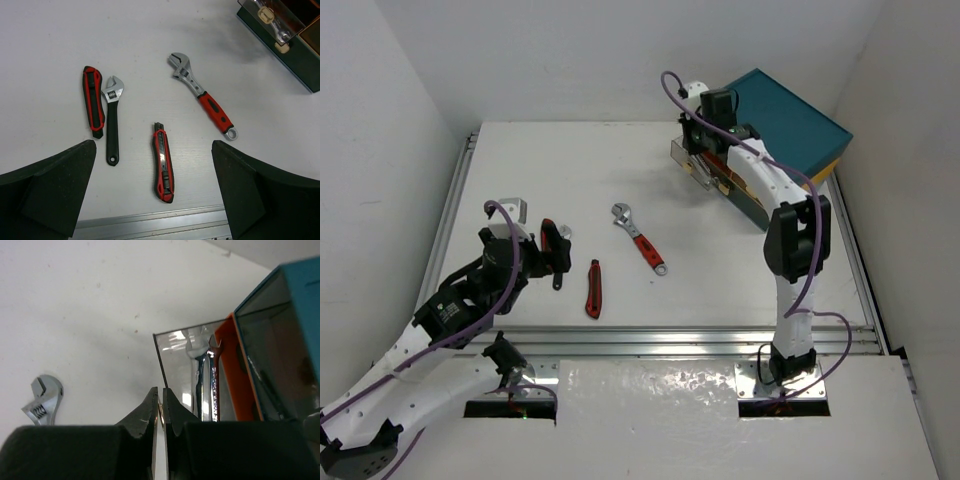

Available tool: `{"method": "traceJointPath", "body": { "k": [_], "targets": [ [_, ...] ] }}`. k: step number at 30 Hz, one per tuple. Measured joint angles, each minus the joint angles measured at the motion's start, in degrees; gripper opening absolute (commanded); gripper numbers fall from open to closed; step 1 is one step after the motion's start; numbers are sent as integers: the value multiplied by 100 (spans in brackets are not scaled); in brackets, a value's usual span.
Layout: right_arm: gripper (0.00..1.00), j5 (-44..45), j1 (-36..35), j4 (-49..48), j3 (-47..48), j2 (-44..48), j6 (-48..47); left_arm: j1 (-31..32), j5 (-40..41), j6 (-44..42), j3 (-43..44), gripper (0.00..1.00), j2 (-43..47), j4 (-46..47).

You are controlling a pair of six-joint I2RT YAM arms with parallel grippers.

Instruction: Sort the tools into containers

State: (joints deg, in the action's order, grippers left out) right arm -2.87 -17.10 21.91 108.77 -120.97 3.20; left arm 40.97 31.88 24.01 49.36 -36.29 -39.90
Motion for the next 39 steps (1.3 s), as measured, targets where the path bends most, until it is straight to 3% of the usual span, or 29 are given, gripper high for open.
{"method": "traceJointPath", "body": {
  "k": [13,18,28,39],
  "targets": [
    [3,-791,2,778,782,-546,-348,0,-2,-2,0,100,2,24],
    [0,-103,-4,826,953,-1032,-426,0,-7,-2,0,100,2,26],
    [0,1718,46,330,916,-1051,-542,0,-24,-4,0,100,-15,24],
    [0,2308,-11,-684,162,-809,-1233,0,-66,-22,0,100,-20,26]
  ]
}}
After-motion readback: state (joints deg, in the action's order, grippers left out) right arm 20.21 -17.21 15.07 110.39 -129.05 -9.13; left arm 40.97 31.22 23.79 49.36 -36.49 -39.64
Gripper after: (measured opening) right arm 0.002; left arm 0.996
